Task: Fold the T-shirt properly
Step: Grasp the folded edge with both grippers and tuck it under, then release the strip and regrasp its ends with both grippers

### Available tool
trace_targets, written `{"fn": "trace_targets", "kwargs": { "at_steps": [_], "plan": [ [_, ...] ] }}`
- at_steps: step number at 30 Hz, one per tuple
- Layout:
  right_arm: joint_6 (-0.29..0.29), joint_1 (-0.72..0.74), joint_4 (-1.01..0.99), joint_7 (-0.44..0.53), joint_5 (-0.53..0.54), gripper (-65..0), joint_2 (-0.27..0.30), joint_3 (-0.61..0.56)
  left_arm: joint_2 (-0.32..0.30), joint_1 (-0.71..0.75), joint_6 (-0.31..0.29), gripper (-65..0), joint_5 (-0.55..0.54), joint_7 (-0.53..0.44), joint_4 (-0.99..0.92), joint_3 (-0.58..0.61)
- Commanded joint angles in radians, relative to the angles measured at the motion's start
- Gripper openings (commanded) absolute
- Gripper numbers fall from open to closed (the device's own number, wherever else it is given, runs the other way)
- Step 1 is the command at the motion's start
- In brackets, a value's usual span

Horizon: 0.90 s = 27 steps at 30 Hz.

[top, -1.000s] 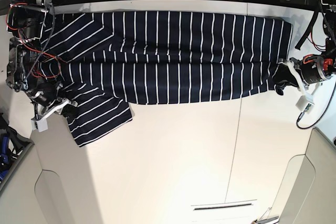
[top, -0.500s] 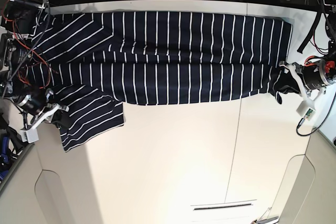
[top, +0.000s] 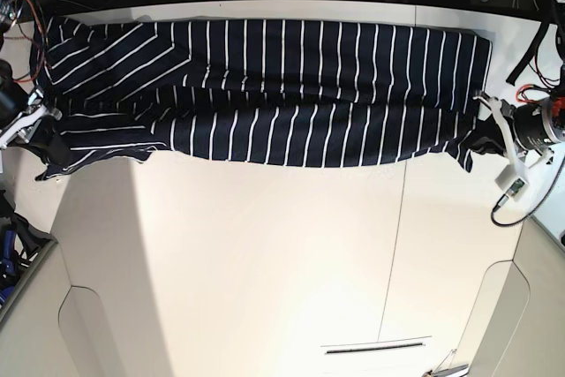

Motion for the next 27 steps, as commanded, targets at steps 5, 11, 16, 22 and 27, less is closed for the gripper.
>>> {"fn": "trace_targets", "kwargs": {
  "at_steps": [5,11,16,22,27],
  "plan": [
    [0.007,-0.069,0.071,0.016,0.044,-65.0,0.018,0.048,-0.023,0.063,0.006,-65.0,-0.006,-0.018,0.106,-0.069],
    [0.01,-0.163,0.092,0.016,0.064,-65.0,0.017,0.049,-0.022,0.2,0.005,-65.0,-0.037,-0.017,0.191,-0.23],
    [0.01,-0.176,0.092,-0.003,0.063,-65.0,0.015,0.049,-0.008,0.268,0.004,-65.0,-0.033,-0.017,0.207,-0.252],
    [0.01,-0.192,0.092,-0.045,0.063,-65.0,0.014,0.049,0.076,0.304,0.004,-65.0,-0.014,-0.017,0.207,-0.252],
    [0.007,-0.249,0.091,-0.038,0.056,-65.0,0.009,0.049,0.108,0.314,0.005,-65.0,0.024,-0.018,0.207,-0.252]
  ]
}}
